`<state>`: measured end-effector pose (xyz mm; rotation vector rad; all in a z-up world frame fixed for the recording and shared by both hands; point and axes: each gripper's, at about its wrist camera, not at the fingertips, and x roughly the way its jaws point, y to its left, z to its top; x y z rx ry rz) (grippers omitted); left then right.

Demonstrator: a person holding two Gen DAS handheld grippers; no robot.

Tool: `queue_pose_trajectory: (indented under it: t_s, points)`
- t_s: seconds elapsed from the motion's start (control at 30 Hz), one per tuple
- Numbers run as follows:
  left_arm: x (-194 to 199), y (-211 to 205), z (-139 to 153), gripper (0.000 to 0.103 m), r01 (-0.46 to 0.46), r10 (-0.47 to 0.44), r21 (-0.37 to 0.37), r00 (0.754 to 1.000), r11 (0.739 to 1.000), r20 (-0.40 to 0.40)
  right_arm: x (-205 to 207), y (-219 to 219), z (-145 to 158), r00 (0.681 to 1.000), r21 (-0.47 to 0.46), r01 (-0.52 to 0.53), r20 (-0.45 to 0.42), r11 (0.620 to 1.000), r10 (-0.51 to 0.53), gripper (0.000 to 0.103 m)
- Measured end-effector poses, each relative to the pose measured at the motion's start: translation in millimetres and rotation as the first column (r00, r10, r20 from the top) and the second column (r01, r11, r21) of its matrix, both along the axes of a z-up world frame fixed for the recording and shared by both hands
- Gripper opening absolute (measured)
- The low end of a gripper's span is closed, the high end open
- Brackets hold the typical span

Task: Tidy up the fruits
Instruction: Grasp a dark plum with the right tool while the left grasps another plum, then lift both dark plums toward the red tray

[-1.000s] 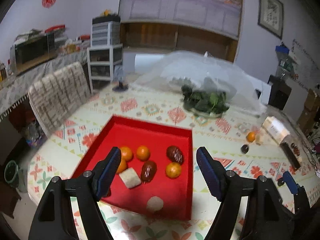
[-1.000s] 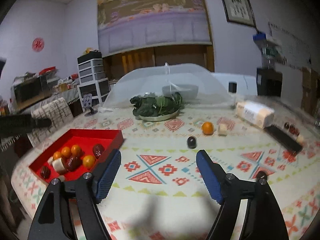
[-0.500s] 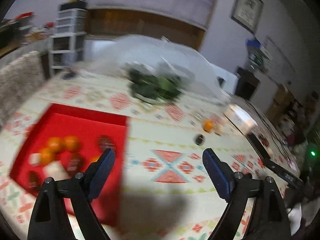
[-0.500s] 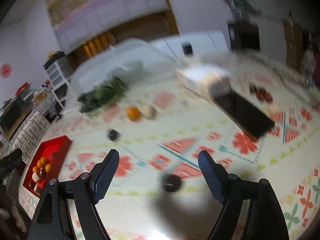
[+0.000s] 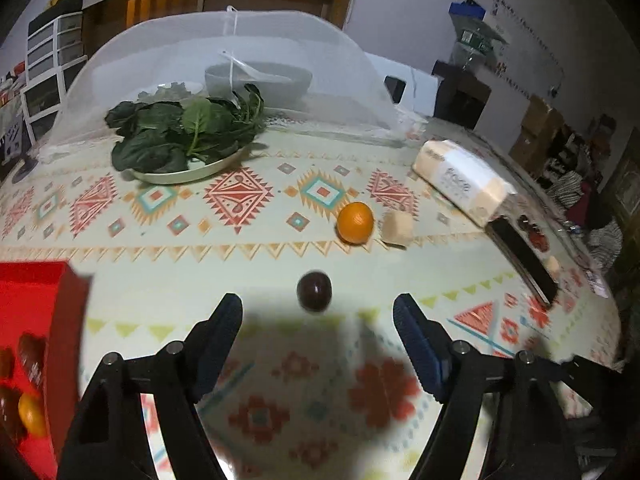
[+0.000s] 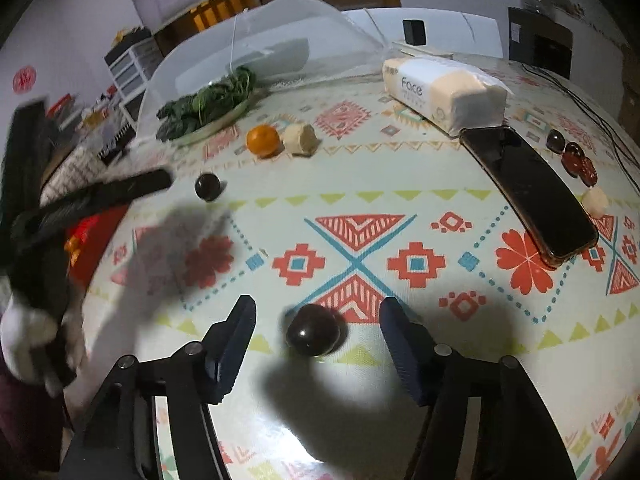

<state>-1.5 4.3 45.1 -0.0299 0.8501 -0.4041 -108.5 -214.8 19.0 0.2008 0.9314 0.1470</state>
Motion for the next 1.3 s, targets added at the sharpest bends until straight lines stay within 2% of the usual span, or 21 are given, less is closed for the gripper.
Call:
queue_pose_trajectory:
  t_s: [0.2, 0.23, 0.27, 0.3, 0.33, 0.4, 0.53, 0.63, 0.9, 1.07, 1.3]
  points:
    - [21.1, -21.5, -23.8, 0.078, 0.006, -0.004, 0.078, 1.0, 0.997, -0.018, 4.3, 0.3, -7.0, 1.0, -0.021, -0.025, -0.013, 0.999, 0.025, 0.055]
    - [22.5, -24.4, -27.8, 0.074, 0.011, -0.009, 0.093, 1.0, 0.996, -0.019, 4.9, 1.4, -6.9, 0.999, -0.031, -0.031, -0.011, 0.999, 0.031, 0.053]
    - [23.6, -26.4, -30.8, 0.069, 0.015, -0.013, 0.102, 1.0, 0.995, -0.026, 5.2, 2.6, -7.3, 0.999, -0.037, -0.037, -0.009, 0.999, 0.036, 0.049]
    - [25.3, -27.8, -33.6, 0.049, 0.022, -0.017, 0.108, 0.999, 0.994, -0.04, 5.2, 3.7, -6.8, 0.999, -0.045, -0.039, -0.008, 0.998, 0.039, 0.042]
    - [25.7, -28.4, -34.1, 0.034, 0.017, -0.013, 0.117, 0.999, 0.993, -0.038, 5.3, 4.9, -7.0, 0.999, -0.055, -0.042, -0.008, 0.998, 0.042, 0.041]
    - [26.0, -27.4, -34.7, 0.022, 0.012, -0.007, 0.123, 0.999, 0.992, -0.044, 4.2, 8.1, -6.8, 0.998, -0.053, -0.059, -0.008, 0.997, 0.058, 0.03]
    - [23.0, -18.7, -33.2, 0.022, 0.002, 0.004, 0.091, 0.998, 0.996, -0.058, 3.2, 15.3, -5.2, 0.998, -0.09, -0.064, -0.001, 0.994, 0.064, 0.029]
    - [16.5, -7.5, -27.9, 0.022, -0.011, 0.014, 0.047, 0.998, 0.999, -0.065, 4.7, 13.6, -4.5, 0.998, -0.061, -0.063, -0.006, 0.996, 0.063, 0.029]
    - [-16.0, 64.1, 17.7, 0.022, -0.103, 0.103, -0.115, 0.995, 0.988, -0.003, 6.0, 33.5, 26.4, 0.993, -0.015, -0.104, 0.063, 0.994, 0.104, 0.029]
    - [-44.5, 127.0, 51.4, 0.022, -0.188, 0.205, -0.191, 0.976, 0.963, 0.075, 17.4, 59.9, 60.5, 0.978, 0.01, -0.152, 0.144, 0.988, 0.149, 0.029]
    - [-80.3, 195.6, 82.3, 0.022, -0.267, 0.308, -0.232, 0.938, 0.935, 0.158, 34.2, 106.9, 102.7, 0.944, -0.003, -0.193, 0.272, 0.981, 0.187, 0.029]
